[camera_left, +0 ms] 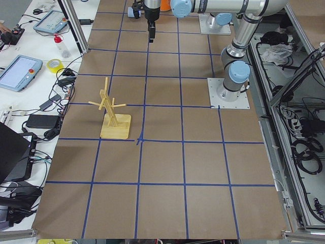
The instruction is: Flip cup
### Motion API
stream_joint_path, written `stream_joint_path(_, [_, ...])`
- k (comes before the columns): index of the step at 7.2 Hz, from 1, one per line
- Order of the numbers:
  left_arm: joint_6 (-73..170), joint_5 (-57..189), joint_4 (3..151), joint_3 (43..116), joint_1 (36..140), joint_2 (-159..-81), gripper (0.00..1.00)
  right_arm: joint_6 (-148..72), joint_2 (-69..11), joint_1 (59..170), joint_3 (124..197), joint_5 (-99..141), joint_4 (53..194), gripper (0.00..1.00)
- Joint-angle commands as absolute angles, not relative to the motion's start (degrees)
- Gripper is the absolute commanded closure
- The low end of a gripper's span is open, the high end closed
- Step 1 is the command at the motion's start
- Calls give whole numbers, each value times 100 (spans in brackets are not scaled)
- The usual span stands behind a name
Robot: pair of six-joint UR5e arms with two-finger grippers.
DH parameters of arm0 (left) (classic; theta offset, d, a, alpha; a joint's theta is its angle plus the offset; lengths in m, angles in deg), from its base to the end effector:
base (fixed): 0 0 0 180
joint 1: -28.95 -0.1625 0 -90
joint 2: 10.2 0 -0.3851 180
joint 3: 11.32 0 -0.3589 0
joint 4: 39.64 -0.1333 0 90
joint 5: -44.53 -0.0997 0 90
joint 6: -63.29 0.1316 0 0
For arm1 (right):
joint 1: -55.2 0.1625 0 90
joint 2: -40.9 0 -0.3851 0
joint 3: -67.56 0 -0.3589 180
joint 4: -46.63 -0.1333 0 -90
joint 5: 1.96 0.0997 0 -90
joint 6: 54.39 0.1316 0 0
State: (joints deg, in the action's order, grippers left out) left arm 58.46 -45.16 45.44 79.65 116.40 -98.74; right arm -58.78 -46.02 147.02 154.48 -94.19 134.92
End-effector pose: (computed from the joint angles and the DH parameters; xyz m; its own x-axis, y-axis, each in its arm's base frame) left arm -0.1134 -0.4662 0.4289 -0.9917 -0.1276 0.0133 -0.1283 0.9873 -0.0935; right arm 0.1432 -0.4710 0.4126 -0.9933 -0.1093 0.0365 -0.1081 0.9936 0.0327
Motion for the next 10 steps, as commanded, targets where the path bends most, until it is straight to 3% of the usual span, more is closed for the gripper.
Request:
stream_joint_path(1, [5846, -4512, 4535, 7956, 11640, -9880, 0, -5879, -4603, 14713, 15448, -9460, 13504, 0])
stream_joint_path(10, [5846, -4512, 4544, 7956, 11632, -9880, 0, -5782, -4594, 14722, 15457, -9460, 13487, 0])
